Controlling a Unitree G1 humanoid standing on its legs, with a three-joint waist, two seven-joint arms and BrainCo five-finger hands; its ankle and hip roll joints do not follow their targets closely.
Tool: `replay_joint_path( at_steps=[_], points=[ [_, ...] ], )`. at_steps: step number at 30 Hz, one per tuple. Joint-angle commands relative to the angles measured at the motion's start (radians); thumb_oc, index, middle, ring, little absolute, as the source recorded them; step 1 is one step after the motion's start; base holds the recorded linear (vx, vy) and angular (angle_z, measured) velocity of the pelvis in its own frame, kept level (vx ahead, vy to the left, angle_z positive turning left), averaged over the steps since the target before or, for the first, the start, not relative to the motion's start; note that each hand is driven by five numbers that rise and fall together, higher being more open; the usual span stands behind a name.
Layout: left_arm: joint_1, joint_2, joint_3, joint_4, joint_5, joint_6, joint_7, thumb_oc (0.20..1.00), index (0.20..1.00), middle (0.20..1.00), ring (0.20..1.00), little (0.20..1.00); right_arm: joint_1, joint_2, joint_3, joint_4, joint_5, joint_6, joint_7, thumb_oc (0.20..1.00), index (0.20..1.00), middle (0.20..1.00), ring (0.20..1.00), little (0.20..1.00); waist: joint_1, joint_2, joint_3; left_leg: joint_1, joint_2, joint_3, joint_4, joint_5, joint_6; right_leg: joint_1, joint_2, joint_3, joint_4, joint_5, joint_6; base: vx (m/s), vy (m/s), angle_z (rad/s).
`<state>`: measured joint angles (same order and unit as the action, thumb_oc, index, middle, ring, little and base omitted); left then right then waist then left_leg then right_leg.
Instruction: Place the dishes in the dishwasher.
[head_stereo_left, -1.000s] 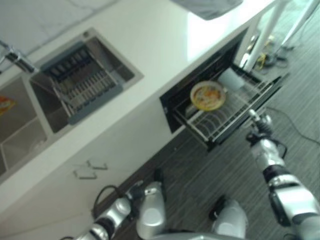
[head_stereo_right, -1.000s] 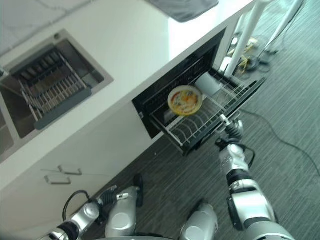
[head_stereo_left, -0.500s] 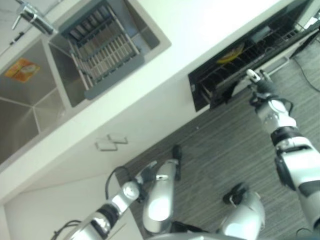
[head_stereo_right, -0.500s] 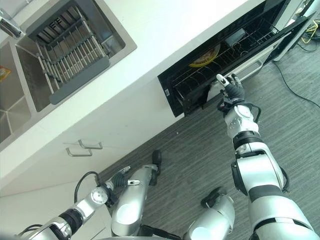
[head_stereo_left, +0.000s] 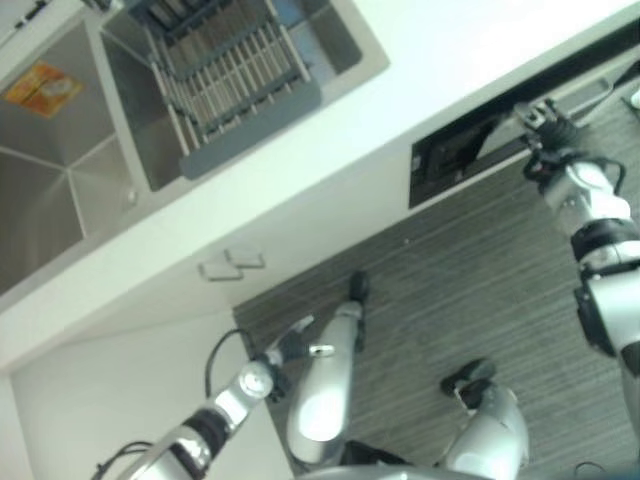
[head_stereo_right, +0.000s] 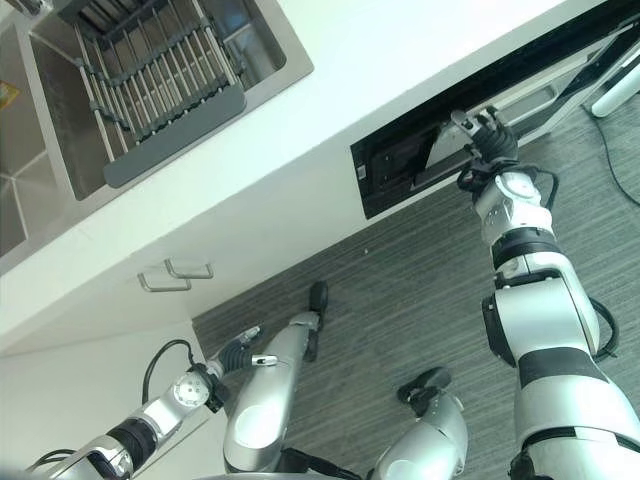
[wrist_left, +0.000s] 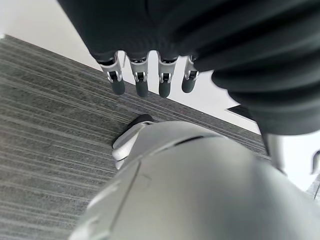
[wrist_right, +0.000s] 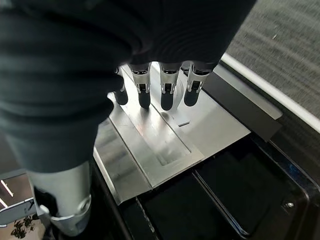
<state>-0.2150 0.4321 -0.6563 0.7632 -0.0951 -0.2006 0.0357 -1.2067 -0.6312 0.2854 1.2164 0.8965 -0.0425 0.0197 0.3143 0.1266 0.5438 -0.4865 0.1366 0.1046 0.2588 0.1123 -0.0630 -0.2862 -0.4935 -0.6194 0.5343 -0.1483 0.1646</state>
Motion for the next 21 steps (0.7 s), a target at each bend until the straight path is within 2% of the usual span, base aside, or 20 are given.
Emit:
replay_joint_path(
  at_steps=[1, 4, 10, 13, 17, 21],
  points=[
    [0.038, 0.09, -0.019, -0.016, -0.03, -0.016, 0.021, 1.0, 1.0, 1.0, 1.0, 1.0, -0.162, 0.054, 0.022, -0.127, 0.143, -0.139, 0.232, 1.0, 1.0, 1.0, 1.0, 1.0, 0.065, -0.042, -0.024, 0.033, 0.065, -0.019, 0.026, -0.064, -0.04, -0.01, -0.043, 0.102, -0.16, 0.214, 0.049, 0.06, -0.033, 0.02],
    [0.044, 0.101, -0.005, -0.001, -0.018, -0.019, 0.014, 1.0, 1.0, 1.0, 1.0, 1.0, -0.165, 0.073, 0.009, -0.165, 0.224, -0.117, 0.337, 1.0, 1.0, 1.0, 1.0, 1.0, 0.076, -0.048, -0.024, 0.038, 0.069, -0.028, 0.025, -0.064, -0.043, 0.01, -0.04, 0.088, -0.168, 0.212, 0.054, 0.05, -0.047, 0.0],
    [0.079, 0.118, 0.008, 0.002, -0.007, -0.052, 0.01, 1.0, 1.0, 1.0, 1.0, 1.0, -0.169, 0.078, -0.016, -0.202, 0.356, -0.054, 0.454, 1.0, 1.0, 1.0, 1.0, 1.0, 0.09, -0.047, -0.024, 0.051, 0.075, -0.034, 0.015, -0.056, -0.049, 0.041, -0.04, 0.063, -0.186, 0.214, 0.065, 0.01, -0.016, 0.01],
    [0.073, 0.123, -0.002, 0.006, 0.005, -0.059, 0.011, 1.0, 1.0, 1.0, 1.0, 1.0, -0.17, 0.087, -0.039, -0.205, 0.474, -0.025, 0.516, 1.0, 1.0, 1.0, 1.0, 1.0, 0.09, -0.042, -0.024, 0.058, 0.072, -0.033, 0.003, -0.049, -0.05, 0.049, -0.042, 0.058, -0.193, 0.219, 0.071, 0.0, 0.0, 0.0],
    [0.072, 0.125, -0.002, 0.006, -0.019, -0.043, 0.007, 1.0, 1.0, 1.0, 1.0, 1.0, -0.161, 0.103, -0.044, -0.22, 0.452, 0.003, 0.514, 1.0, 1.0, 1.0, 1.0, 1.0, 0.092, -0.041, -0.024, 0.072, 0.067, -0.027, -0.012, -0.045, -0.049, 0.065, -0.04, 0.053, -0.206, 0.222, 0.074, -0.01, -0.032, -0.01],
    [0.088, 0.1, 0.03, 0.048, -0.063, -0.01, 0.004, 1.0, 1.0, 1.0, 1.0, 1.0, -0.118, 0.122, -0.058, -0.208, 0.435, -0.058, 0.498, 1.0, 1.0, 1.0, 1.0, 1.0, 0.088, -0.046, -0.024, 0.104, 0.071, -0.017, -0.024, -0.045, -0.049, 0.086, -0.036, 0.049, -0.211, 0.225, 0.074, -0.02, -0.092, -0.02]
  ],
)
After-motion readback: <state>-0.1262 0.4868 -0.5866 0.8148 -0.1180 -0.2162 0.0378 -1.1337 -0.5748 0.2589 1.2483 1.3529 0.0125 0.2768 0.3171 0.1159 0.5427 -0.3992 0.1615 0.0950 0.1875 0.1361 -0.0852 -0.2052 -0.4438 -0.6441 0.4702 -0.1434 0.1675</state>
